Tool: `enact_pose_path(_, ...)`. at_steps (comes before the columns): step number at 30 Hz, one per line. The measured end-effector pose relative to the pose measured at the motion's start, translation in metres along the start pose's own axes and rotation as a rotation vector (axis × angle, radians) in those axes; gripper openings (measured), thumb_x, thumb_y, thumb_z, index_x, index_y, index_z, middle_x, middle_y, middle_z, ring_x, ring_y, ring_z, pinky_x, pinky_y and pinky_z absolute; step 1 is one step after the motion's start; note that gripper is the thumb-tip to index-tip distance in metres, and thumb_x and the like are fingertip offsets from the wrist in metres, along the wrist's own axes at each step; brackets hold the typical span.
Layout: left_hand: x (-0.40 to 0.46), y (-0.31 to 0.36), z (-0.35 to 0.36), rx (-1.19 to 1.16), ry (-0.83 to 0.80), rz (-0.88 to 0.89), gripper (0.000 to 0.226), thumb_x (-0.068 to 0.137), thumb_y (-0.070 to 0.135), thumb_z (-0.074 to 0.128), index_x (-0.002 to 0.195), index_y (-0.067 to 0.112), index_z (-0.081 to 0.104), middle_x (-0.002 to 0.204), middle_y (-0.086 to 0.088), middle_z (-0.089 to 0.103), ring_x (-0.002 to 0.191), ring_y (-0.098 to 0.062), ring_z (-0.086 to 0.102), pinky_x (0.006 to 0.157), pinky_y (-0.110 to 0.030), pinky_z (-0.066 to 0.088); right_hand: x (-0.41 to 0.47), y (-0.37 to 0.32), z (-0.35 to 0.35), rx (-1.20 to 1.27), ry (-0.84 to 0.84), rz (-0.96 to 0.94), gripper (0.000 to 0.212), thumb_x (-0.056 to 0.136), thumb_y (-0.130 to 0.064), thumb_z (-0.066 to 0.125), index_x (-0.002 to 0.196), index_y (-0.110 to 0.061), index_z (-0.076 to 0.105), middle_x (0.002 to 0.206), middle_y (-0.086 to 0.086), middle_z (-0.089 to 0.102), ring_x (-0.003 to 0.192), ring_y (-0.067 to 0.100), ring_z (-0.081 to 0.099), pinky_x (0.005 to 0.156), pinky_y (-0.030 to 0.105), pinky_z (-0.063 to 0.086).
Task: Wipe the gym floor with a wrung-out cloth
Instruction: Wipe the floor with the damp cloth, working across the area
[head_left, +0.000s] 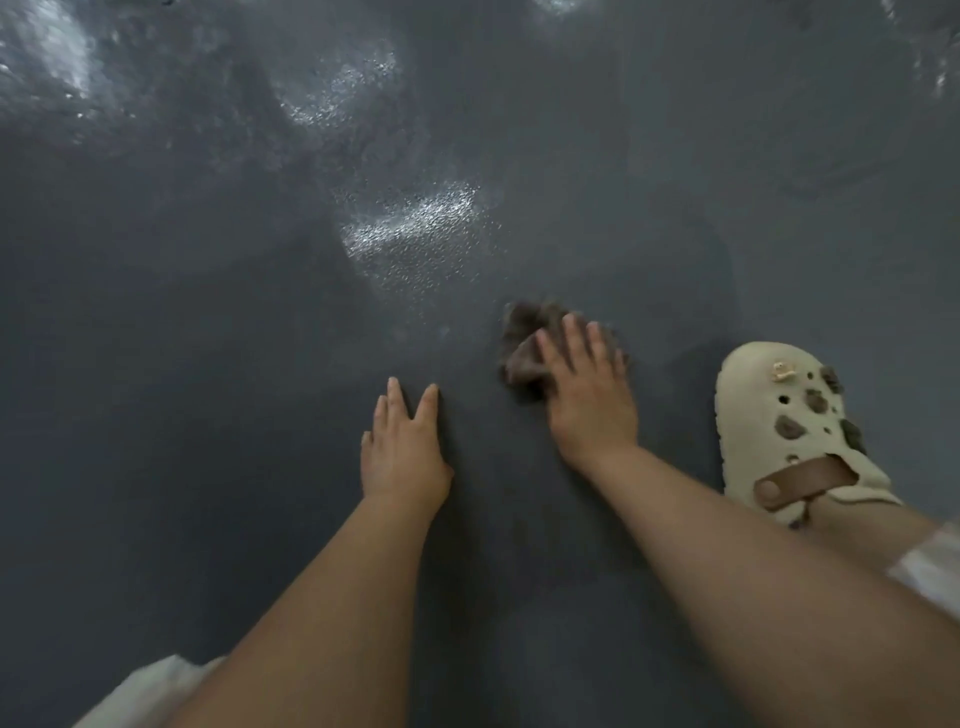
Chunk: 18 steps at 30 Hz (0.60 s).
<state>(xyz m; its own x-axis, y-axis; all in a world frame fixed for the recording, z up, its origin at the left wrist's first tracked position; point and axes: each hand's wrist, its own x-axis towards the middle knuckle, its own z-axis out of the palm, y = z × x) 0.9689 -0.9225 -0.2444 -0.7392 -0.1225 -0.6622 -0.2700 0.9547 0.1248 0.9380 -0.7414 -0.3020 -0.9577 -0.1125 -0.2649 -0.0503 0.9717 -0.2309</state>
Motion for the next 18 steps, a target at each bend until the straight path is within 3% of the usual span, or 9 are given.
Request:
enact_pose_path(3,-0.015,-0.013,0.004,-0.028,-0.006,-0.065,0.09,0.086,0.023,0.068,0.151,0.027,0.005,0.158,-0.009,-0.013,0.146,-0.026,-0.003,0.117,-0.041,0.016,0.014,0.023,-0.011,0.002,0.017,0.154,0.053,0.1,-0.03,0.031,0.151,-0.028,0.016,0.16,0.005,0.002,0.146,0.03,-0.001,0.117,0.043,0.0)
enact_pose_path(10,-0.051,-0.048,0.021,-0.118,-0.02,-0.187,0.091,0.086,0.024,0.068,0.151,0.028,0.005,0.158,-0.007,-0.013,0.146,-0.027,-0.001,0.115,-0.042,0.018,0.004,-0.013,-0.003,0.103,0.03,0.315,0.051,0.1,-0.039,0.034,0.149,-0.038,0.018,0.16,0.005,-0.002,0.145,0.034,-0.007,0.112,0.057,-0.002)
enact_pose_path(18,-0.08,-0.098,0.038,-0.245,-0.03,-0.227,0.086,0.089,0.024,0.062,0.152,0.027,0.003,0.159,-0.002,-0.003,0.145,-0.026,0.011,0.112,-0.04,0.025,-0.056,-0.115,0.035,0.082,-0.058,0.131,0.054,0.099,-0.042,0.033,0.149,-0.041,0.011,0.159,0.005,-0.01,0.143,0.038,-0.013,0.111,0.06,-0.005)
